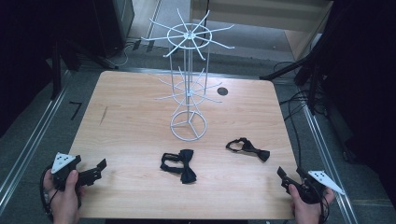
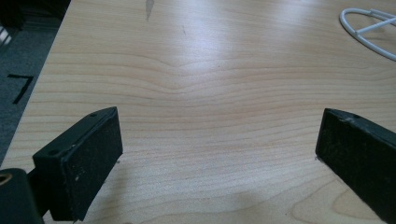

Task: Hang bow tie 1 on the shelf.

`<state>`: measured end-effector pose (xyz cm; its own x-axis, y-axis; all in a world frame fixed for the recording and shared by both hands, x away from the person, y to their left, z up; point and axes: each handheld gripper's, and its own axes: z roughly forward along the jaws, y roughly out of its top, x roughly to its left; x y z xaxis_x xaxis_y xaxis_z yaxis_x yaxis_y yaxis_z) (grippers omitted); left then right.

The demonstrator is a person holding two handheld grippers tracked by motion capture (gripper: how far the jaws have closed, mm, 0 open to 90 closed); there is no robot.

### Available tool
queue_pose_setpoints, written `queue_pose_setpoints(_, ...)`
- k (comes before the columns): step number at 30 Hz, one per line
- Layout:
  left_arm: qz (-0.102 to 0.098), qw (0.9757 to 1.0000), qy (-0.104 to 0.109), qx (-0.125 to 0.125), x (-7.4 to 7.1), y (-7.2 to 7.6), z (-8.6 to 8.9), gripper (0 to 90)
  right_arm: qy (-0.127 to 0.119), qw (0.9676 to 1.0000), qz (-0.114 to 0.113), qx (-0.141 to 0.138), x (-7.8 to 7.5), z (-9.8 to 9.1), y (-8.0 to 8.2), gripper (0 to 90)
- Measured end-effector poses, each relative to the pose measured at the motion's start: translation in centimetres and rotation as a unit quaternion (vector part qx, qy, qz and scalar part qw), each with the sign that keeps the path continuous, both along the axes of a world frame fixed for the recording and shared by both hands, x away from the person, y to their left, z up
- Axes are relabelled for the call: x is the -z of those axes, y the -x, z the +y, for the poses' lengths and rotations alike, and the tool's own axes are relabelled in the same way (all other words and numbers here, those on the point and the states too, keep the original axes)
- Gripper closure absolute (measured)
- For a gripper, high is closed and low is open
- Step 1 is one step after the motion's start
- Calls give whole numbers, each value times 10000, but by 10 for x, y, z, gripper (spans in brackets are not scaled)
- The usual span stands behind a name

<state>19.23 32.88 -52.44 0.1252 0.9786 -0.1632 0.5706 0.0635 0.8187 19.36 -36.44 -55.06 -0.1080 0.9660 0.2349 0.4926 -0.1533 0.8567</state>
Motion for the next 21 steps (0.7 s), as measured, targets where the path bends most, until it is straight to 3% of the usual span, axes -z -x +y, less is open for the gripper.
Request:
queue_pose_setpoints(3,10,10000,40,29,0,1,0,10,-7,9998,-18,204,-2,2,2,210)
queue_pose_setpoints(6,12,10000,39,43,0,1,0,10,22,9998,-44,206,-4,4,2,219)
queue_pose_setpoints(21,37,9999,32,89,0,0,0,10,85,9999,-130,-70,-9,18,2,248)
